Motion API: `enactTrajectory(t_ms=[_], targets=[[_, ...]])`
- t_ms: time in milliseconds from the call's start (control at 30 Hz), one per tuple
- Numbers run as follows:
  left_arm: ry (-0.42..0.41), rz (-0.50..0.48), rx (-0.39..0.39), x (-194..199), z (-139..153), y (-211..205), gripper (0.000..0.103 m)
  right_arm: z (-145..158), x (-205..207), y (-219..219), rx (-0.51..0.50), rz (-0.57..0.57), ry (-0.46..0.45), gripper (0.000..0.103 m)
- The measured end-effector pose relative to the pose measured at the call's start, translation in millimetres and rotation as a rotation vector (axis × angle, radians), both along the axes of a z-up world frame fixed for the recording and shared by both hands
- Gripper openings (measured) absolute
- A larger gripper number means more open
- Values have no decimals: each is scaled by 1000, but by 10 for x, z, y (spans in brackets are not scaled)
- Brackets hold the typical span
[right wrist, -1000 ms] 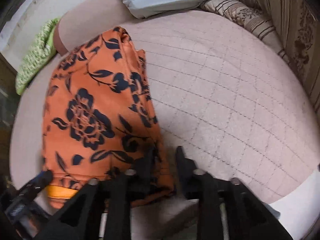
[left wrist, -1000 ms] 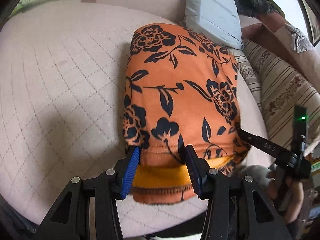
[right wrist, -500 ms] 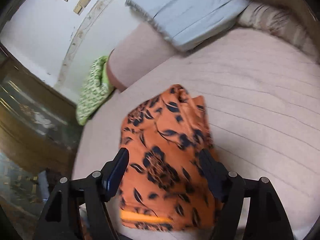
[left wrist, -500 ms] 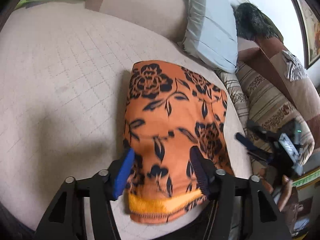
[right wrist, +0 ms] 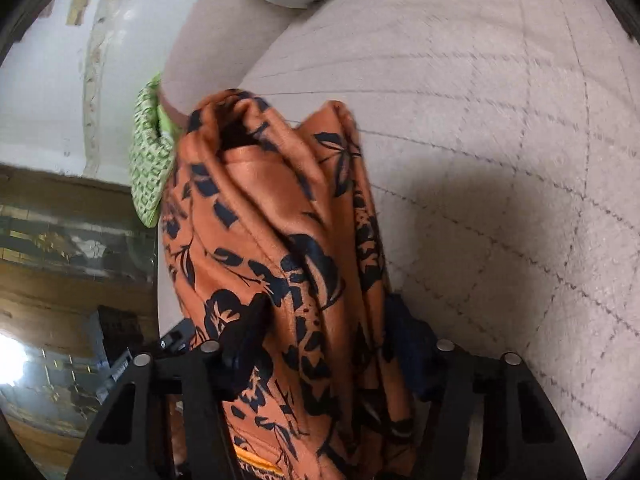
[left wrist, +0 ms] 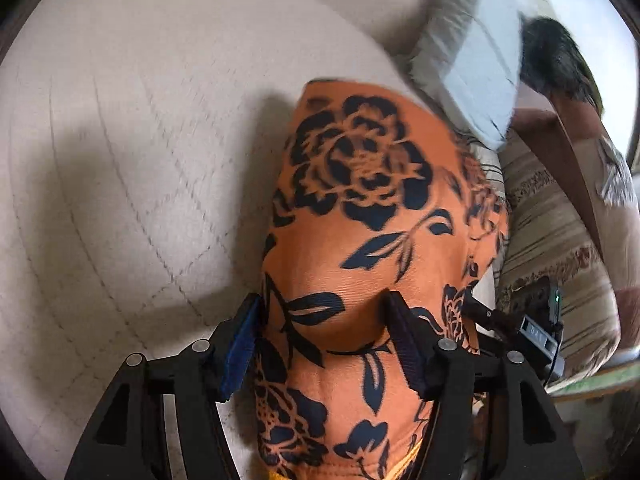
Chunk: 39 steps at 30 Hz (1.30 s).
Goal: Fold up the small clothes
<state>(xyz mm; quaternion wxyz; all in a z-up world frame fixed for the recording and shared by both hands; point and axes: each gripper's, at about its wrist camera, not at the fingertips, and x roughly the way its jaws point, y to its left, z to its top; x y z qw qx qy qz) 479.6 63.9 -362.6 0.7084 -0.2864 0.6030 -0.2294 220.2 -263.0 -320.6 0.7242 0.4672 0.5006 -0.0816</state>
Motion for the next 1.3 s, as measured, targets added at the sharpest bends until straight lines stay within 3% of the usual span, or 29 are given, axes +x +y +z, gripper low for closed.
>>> enactTrajectory(t_ms=[67,133,200,300,667,800,1067,1200,1300], targets=[[67,46,-69,43,-151,41,59,-28,32,12,-6,13,7,58],[79,67,-78,43,-166,39,49,-24,59,67,-24,29,10,56],[52,64,-56,5,-109,-4,34,-28,83,98,-2,37,2,39],[-3,57,-40,-80,80,-35,25,17,95,152,-4,46,-14,29],[-107,121,-46,-654,754,572,23,534,-91,1105,-49,98,-192,24],[-158,155,-60,-842,1120,828,23,892,17,1423,-79,131,-226,24],[-272,159,-69,-1114,1865,1056,23,1505,311,1612,-129,168,-290,24],[-286,158,-68,-987,1982,1195,23,1591,551,1587,-146,183,-303,24],[-273,155,-71,-783,1892,1276,23,1518,823,1540,-142,185,-299,24]])
